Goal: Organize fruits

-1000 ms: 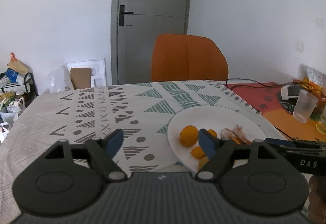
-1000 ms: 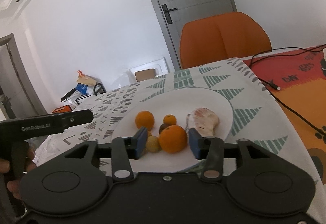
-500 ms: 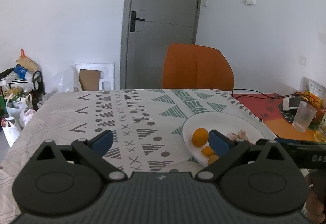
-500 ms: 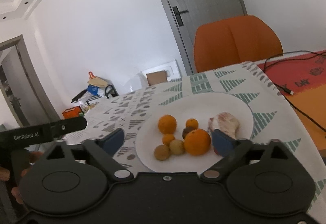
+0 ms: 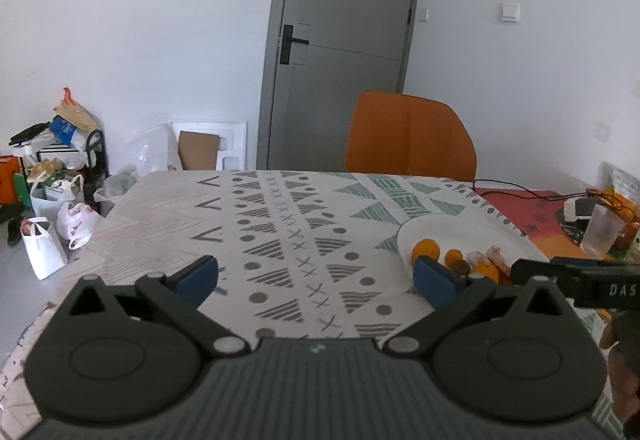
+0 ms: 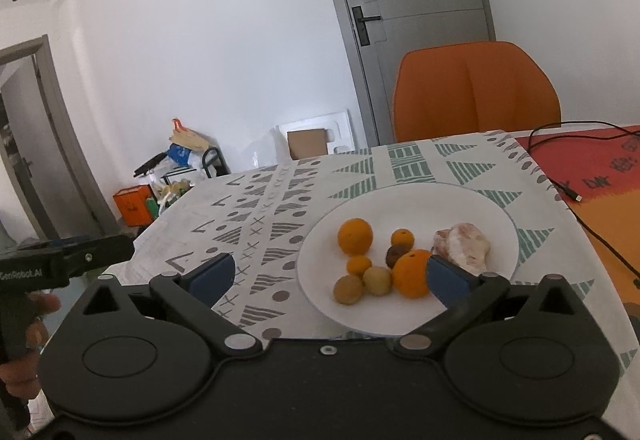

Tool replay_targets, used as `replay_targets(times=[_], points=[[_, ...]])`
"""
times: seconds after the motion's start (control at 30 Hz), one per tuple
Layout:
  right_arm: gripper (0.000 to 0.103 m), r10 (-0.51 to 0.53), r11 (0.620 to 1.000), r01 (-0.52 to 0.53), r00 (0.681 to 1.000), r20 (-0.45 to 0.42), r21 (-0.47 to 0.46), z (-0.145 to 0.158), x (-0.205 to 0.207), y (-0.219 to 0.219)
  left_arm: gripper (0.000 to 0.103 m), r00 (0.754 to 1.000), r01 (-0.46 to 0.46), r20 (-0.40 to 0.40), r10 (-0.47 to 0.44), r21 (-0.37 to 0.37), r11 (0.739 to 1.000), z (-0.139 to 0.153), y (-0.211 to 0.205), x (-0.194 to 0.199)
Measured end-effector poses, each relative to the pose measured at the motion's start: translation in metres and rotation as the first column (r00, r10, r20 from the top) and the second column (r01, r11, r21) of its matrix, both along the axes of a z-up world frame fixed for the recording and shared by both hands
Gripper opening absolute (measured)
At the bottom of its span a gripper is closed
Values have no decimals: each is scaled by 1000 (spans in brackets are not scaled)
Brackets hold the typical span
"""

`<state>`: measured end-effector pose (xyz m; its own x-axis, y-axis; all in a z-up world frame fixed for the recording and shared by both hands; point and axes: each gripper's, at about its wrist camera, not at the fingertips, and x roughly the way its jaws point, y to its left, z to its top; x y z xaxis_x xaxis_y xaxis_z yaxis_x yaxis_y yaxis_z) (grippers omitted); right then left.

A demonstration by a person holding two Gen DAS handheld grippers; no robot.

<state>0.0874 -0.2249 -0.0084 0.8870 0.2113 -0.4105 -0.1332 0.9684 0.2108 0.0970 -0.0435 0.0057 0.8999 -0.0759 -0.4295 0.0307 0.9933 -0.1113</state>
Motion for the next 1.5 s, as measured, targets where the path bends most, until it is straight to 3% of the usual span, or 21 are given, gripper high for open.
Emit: replay_targets(times=[0.5, 0.9, 1.5], points=[[103, -6, 993, 11, 999, 41, -118, 14, -24, 43, 103, 998, -57, -13, 56, -2, 998, -1, 31, -30], [103, -34, 994, 37, 999, 38, -100, 12, -39, 44, 103, 996, -81, -28, 81, 4, 997, -3, 45, -46], [103, 17, 998, -17, 1000, -3, -62, -2, -56, 40, 103, 995, -75, -59, 76, 15, 997, -10, 31, -65]])
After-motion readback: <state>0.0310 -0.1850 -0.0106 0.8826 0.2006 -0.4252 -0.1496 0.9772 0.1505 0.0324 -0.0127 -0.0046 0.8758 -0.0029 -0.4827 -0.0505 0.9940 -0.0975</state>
